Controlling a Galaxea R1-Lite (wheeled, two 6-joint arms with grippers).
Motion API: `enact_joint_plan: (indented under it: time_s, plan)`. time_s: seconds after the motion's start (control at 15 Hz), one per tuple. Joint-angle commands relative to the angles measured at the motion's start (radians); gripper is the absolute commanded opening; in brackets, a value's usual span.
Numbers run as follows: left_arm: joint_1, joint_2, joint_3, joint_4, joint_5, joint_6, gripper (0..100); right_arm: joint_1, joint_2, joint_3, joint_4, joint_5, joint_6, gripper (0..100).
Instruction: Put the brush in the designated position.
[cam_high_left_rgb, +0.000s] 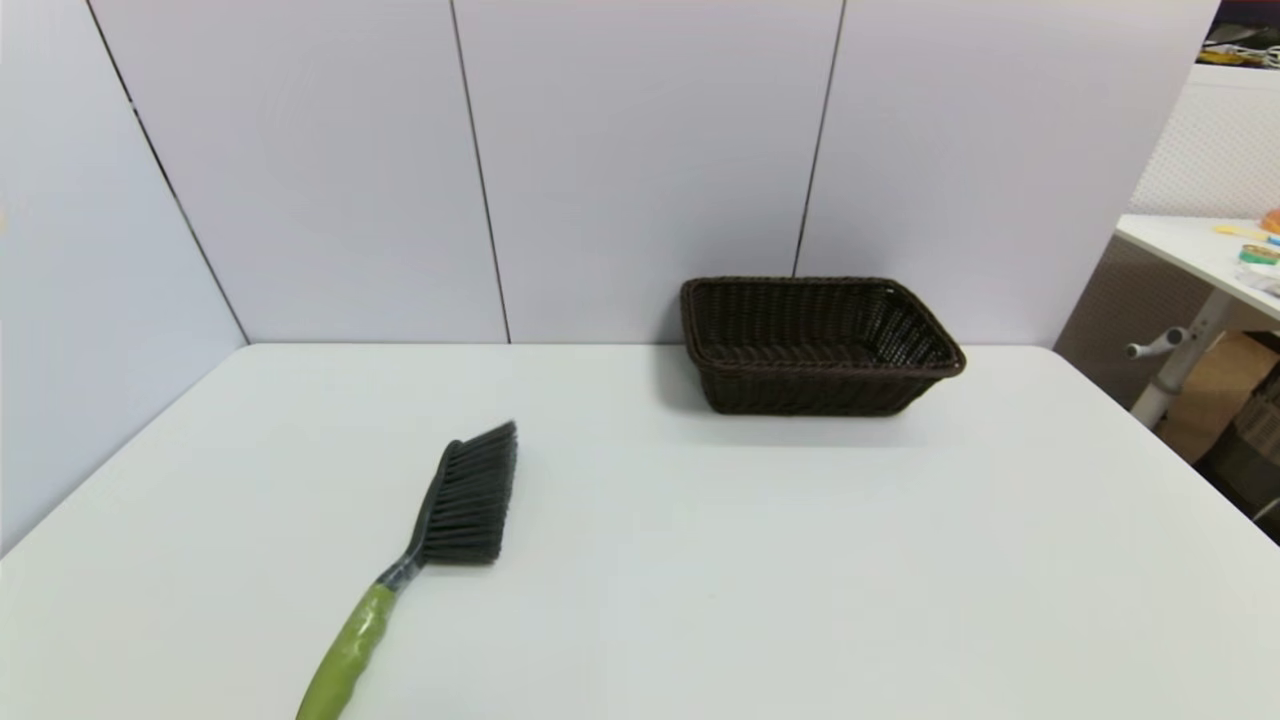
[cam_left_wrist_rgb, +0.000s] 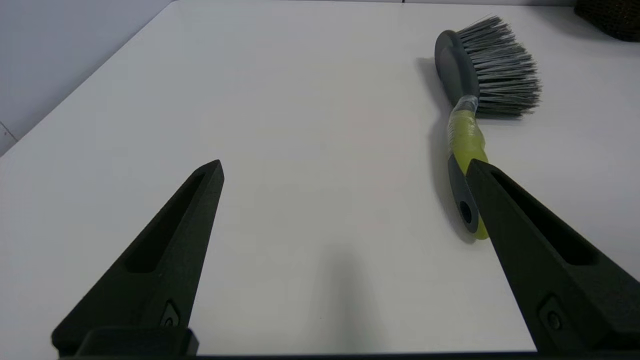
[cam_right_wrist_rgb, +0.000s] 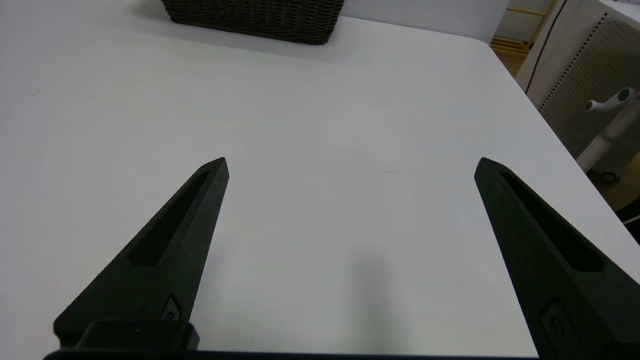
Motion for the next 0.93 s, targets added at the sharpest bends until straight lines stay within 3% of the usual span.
enact_joint_plan:
  time_s: [0.07, 0.4, 0.6, 0.93]
  plan:
    - [-0.020, 0.269, -0.258, 0.145, 0.000, 0.038, 100, 0.000, 0.001, 0.002, 0.000, 0.001, -0.001, 100]
    - [-0.094, 0.697, -0.554, 0.301, -0.003, 0.048, 100, 0.000, 0.001, 0.002, 0.000, 0.001, -0.001, 100]
    - [-0.097, 0.869, -0.672, 0.392, -0.006, 0.178, 100, 0.000, 0.001, 0.002, 0.000, 0.001, -0.001, 100]
    - [-0.117, 1.102, -0.799, 0.492, -0.120, 0.250, 100, 0.000, 0.001, 0.002, 0.000, 0.001, -0.001, 100]
